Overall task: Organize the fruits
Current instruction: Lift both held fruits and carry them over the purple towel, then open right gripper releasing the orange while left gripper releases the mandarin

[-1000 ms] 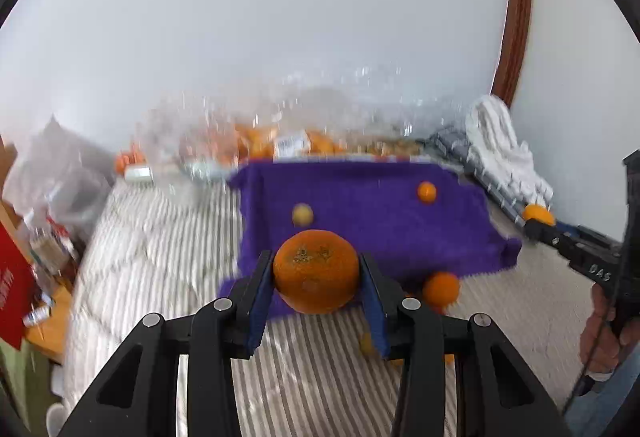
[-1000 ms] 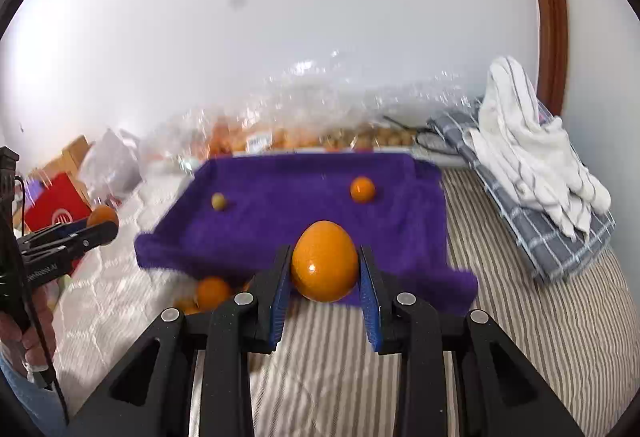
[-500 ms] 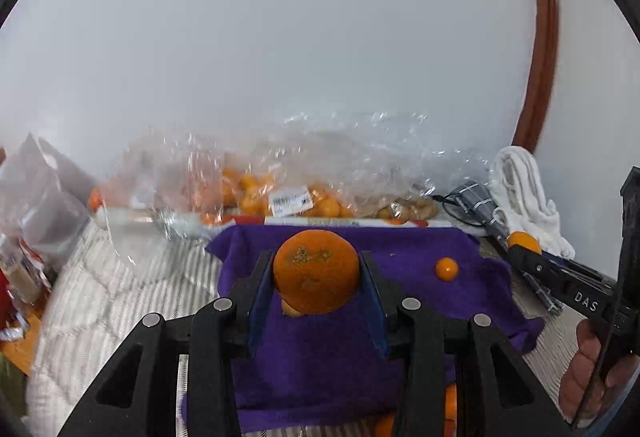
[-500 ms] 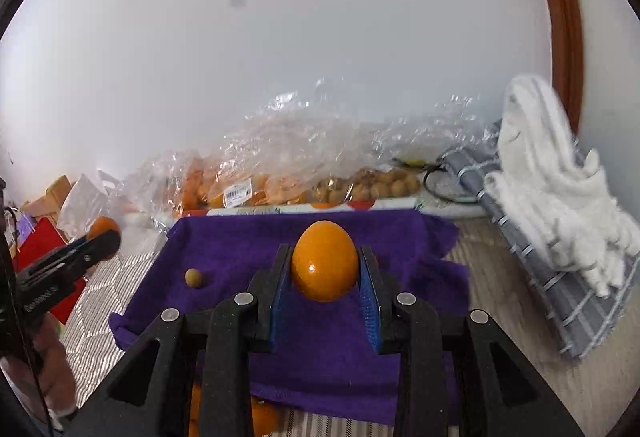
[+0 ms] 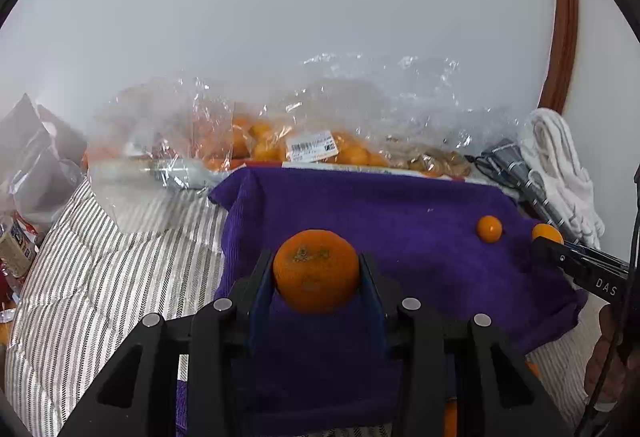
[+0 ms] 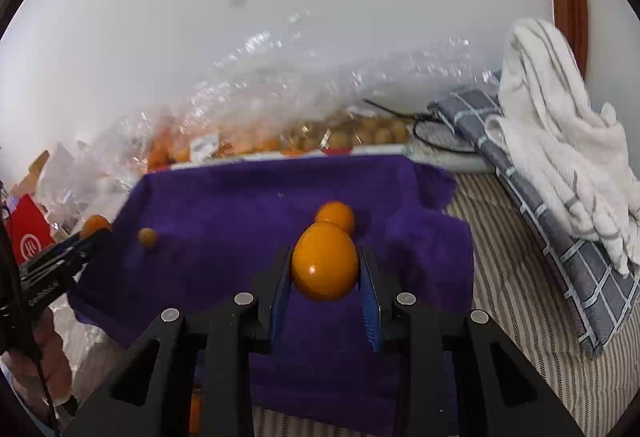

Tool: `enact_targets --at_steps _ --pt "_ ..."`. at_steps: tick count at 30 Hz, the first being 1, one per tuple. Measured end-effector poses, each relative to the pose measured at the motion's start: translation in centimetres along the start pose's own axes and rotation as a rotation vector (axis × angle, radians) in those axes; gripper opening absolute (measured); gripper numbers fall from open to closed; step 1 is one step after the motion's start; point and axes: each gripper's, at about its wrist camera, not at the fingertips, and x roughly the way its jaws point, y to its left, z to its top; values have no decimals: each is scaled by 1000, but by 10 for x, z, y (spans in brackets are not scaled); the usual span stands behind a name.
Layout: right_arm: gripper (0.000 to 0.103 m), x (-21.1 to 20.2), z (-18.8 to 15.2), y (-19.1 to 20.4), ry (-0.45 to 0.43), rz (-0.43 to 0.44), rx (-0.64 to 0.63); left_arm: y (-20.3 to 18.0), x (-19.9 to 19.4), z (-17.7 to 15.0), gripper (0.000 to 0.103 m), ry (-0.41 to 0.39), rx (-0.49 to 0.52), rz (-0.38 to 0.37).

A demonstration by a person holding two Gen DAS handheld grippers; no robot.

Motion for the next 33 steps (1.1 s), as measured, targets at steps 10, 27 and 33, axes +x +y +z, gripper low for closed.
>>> enact_targets --at_steps 10,27,33 --pt "32 19 -10 4 76 18 -8 -7 14 -6 39 55 59 41" --pt "32 32 -15 10 130 -12 -33 -2 26 -8 39 115 39 42" --pt "33 33 -14 10 133 -14 -36 -3 27 -8 39 124 43 48"
